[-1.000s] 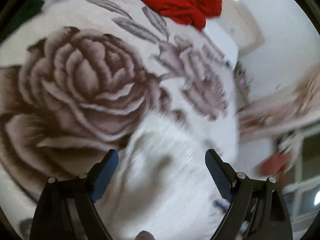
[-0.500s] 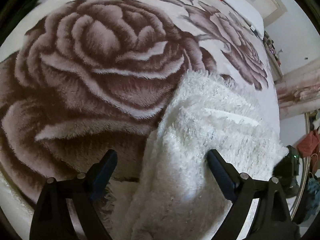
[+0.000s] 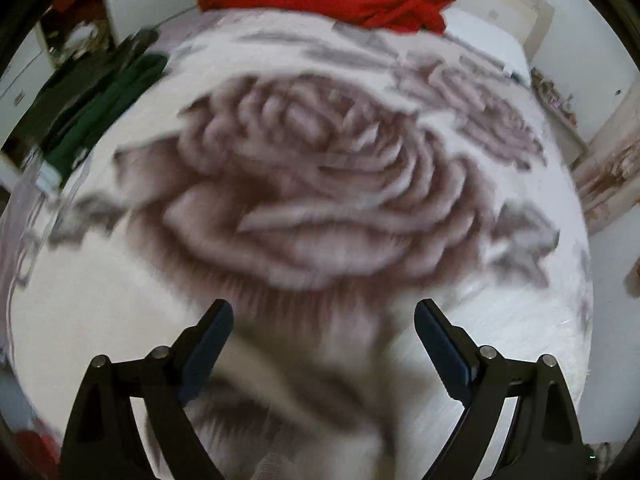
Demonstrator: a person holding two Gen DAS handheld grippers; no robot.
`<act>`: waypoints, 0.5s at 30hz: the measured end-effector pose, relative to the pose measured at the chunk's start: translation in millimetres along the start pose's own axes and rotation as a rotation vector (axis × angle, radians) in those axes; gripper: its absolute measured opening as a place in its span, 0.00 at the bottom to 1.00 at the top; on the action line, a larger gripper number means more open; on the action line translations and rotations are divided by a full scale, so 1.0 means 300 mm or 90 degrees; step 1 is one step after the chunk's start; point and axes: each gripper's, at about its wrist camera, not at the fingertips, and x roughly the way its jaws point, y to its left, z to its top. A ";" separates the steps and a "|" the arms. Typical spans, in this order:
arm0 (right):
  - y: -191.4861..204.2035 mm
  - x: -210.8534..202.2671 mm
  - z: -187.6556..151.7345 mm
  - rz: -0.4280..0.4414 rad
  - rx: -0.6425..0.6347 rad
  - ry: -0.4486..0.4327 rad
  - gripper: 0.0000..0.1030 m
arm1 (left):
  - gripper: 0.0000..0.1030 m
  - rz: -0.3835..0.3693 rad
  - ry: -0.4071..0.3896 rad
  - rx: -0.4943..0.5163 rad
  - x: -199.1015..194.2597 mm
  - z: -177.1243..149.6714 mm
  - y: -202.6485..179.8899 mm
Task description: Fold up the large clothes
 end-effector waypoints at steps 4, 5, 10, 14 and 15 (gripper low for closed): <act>-0.149 -0.023 -0.002 -0.095 0.032 0.015 0.56 | 0.90 -0.012 0.097 -0.003 0.069 -0.164 0.022; -0.134 -0.044 0.013 -0.117 0.014 0.025 0.57 | 0.90 -0.018 0.094 -0.011 0.069 -0.201 0.025; 0.114 -0.196 0.054 -0.246 -0.161 0.016 0.61 | 0.90 -0.061 0.068 -0.010 0.020 -0.254 -0.020; 0.421 -0.136 0.101 -0.299 -0.368 0.041 0.65 | 0.91 -0.050 0.073 0.019 0.024 -0.250 -0.083; 0.482 -0.101 0.117 -0.299 -0.406 0.052 0.66 | 0.91 -0.047 0.068 0.020 0.018 -0.251 -0.092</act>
